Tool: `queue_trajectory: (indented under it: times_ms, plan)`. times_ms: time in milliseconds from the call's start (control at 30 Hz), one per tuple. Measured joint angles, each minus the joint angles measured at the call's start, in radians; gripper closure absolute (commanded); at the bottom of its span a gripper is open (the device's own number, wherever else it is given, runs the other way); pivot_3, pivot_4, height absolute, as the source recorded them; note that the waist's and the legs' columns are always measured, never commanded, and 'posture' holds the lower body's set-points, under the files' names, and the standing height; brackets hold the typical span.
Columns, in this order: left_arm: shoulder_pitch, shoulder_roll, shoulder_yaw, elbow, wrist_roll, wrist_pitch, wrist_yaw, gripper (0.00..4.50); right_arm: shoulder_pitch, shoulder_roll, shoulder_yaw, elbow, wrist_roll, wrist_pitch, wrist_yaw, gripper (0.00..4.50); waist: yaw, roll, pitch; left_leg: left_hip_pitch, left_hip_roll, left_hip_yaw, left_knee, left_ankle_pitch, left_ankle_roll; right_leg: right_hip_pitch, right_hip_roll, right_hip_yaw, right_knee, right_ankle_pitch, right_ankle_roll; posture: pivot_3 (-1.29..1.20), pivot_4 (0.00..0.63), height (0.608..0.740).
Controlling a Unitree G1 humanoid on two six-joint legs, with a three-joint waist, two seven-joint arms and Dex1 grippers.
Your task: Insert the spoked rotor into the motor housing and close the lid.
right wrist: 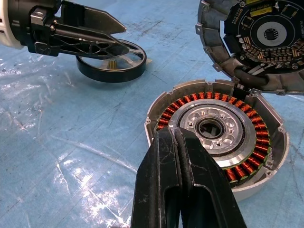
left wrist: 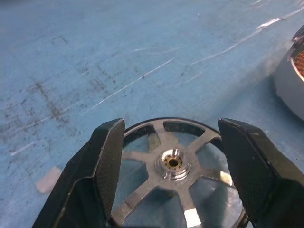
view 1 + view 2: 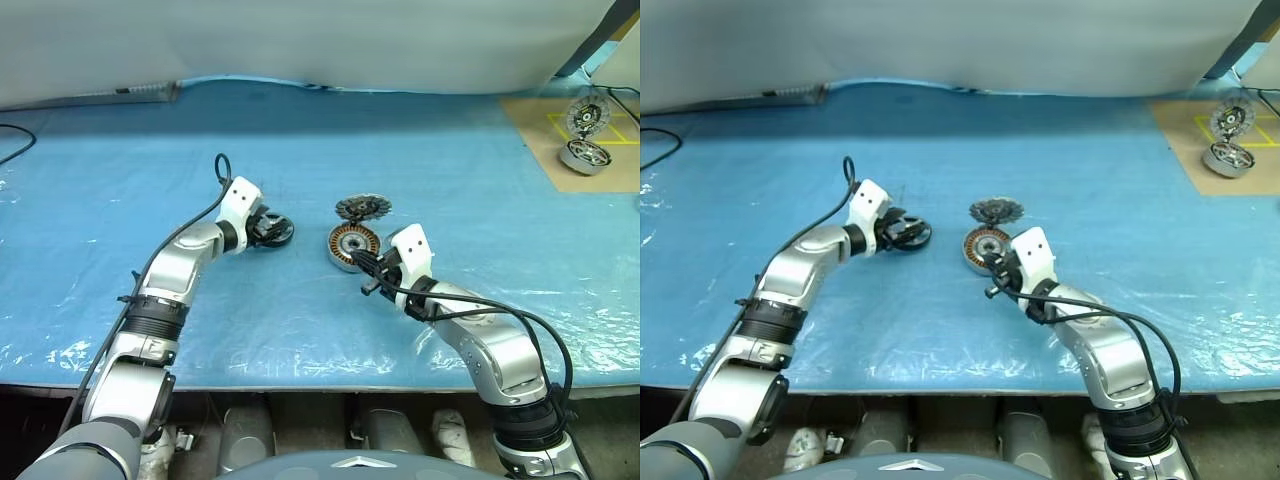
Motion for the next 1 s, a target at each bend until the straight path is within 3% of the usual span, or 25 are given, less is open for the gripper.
queue_trajectory:
  times_ms: [333, 967, 1000]
  plan:
    - [0.062, 0.011, 0.000, -0.175, 0.000, 0.159, 0.046, 1.18, 0.001, 0.002, 0.000, 0.001, 0.000, 0.000, -0.001, 4.50, 0.000, 0.000, 0.000, 0.000, 0.000, 0.000, 0.000, 0.000, 0.000, 0.000, 0.000, 0.000, 0.000, 0.000, 0.000, 0.00, 0.150, 0.740]
    - [0.074, -0.011, -0.013, -0.175, 0.015, 0.213, 0.111, 1.18, 0.000, 0.001, 0.000, 0.005, -0.002, -0.003, 0.001, 4.50, 0.000, 0.000, 0.000, 0.000, 0.000, 0.000, 0.000, 0.000, 0.000, 0.001, 0.000, 0.000, -0.001, 0.000, 0.000, 0.00, 0.150, 0.740]
    - [0.074, -0.012, -0.013, -0.174, 0.015, 0.213, 0.111, 1.56, 0.000, 0.001, 0.000, 0.005, -0.003, -0.003, 0.001, 4.50, 0.000, 0.000, 0.000, 0.000, 0.000, 0.000, 0.000, 0.000, 0.000, 0.001, 0.000, 0.000, -0.001, 0.000, 0.000, 0.00, 0.150, 0.740]
